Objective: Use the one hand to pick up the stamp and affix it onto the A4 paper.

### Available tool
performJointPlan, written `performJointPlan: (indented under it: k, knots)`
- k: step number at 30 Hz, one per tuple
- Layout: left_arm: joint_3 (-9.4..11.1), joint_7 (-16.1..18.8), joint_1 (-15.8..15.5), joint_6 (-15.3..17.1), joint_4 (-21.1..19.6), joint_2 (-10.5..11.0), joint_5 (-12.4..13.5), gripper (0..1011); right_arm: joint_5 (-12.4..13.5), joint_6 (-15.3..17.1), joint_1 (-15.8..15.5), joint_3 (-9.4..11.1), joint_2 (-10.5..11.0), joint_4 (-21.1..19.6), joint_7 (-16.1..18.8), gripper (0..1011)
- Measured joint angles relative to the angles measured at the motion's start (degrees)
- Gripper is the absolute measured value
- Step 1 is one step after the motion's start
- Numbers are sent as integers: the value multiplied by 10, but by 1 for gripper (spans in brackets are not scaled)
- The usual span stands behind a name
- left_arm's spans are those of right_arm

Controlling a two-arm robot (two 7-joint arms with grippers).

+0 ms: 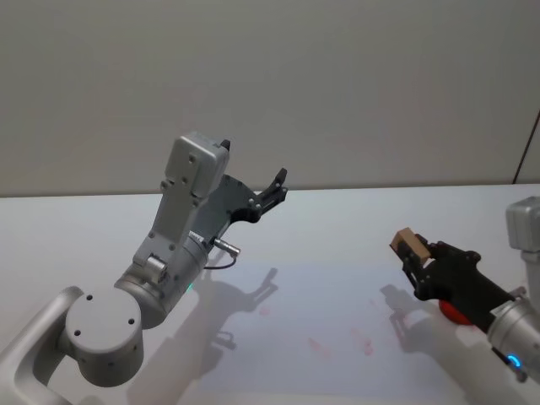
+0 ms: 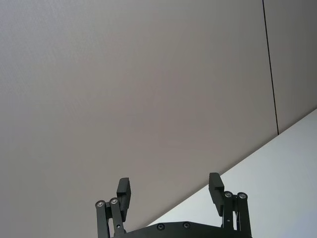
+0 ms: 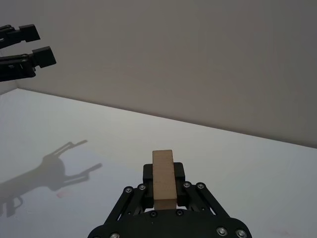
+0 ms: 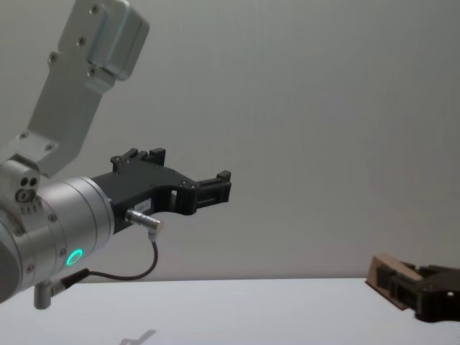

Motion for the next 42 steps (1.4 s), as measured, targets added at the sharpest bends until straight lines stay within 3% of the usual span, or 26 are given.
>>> performJointPlan:
  k: [18, 42]
  knots:
    - [0, 0, 0, 0, 0, 0, 0, 1001, -1, -36, -25, 36, 54, 16, 19, 220]
    - [0, 0, 0, 0, 0, 0, 0, 1001, -33, -66, -46, 49, 80, 54, 19, 221]
